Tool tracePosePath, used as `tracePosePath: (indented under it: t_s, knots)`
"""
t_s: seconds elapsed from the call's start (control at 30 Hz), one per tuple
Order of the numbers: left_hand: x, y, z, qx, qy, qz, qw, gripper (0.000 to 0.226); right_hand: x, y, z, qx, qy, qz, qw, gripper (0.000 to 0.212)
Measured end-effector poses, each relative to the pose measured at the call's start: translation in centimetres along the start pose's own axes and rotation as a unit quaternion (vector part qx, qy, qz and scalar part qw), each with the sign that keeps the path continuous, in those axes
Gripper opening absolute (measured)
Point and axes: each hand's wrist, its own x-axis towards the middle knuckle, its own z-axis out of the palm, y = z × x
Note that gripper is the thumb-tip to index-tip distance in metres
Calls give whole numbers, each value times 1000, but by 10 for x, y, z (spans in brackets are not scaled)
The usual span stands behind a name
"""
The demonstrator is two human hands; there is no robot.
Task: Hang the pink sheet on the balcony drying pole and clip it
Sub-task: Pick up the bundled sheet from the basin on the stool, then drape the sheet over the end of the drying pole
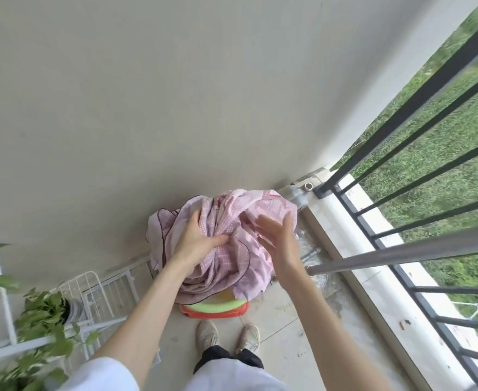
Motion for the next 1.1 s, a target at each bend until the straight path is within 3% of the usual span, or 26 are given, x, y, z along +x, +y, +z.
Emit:
tracePosePath:
  t_s: [0.1,0.2,0.3,0.4,0.57,0.7,0.8,0.97,1.1]
  knots:
    - [6,4,-4,-16,16,-1,1000,84,-16,38,-24,-25,107,56,992,70]
    - [5,10,-1,-19,4,6,1000,85,-25,58,-22,23,46,154,987,78]
    - [-3,17,3,-14,-34,14,999,87,-27,37,-2,112,-21,157,981,78]
    - [-11,28,0,-9,-76,36,996,81,-25,10,13,181,-61,101,976,75]
    - [-21,79,-23,-41,-138,80,986,54,-28,-40,21,213,-146,-14,966,49]
    - [-20,139,-45,-59,-192,140,970,63,-27,-100,26,111,-174,-99,973,32]
    - [-26,195,-60,-32,-209,188,959,88,-38,-157,28,58,-179,-145,971,46]
    - [-51,281,-66,63,-105,328,937,86,-71,-238,30,6,-187,-249,950,41]
    - [-76,329,-65,107,-26,418,902,79,-100,-284,33,-3,-145,-352,925,27]
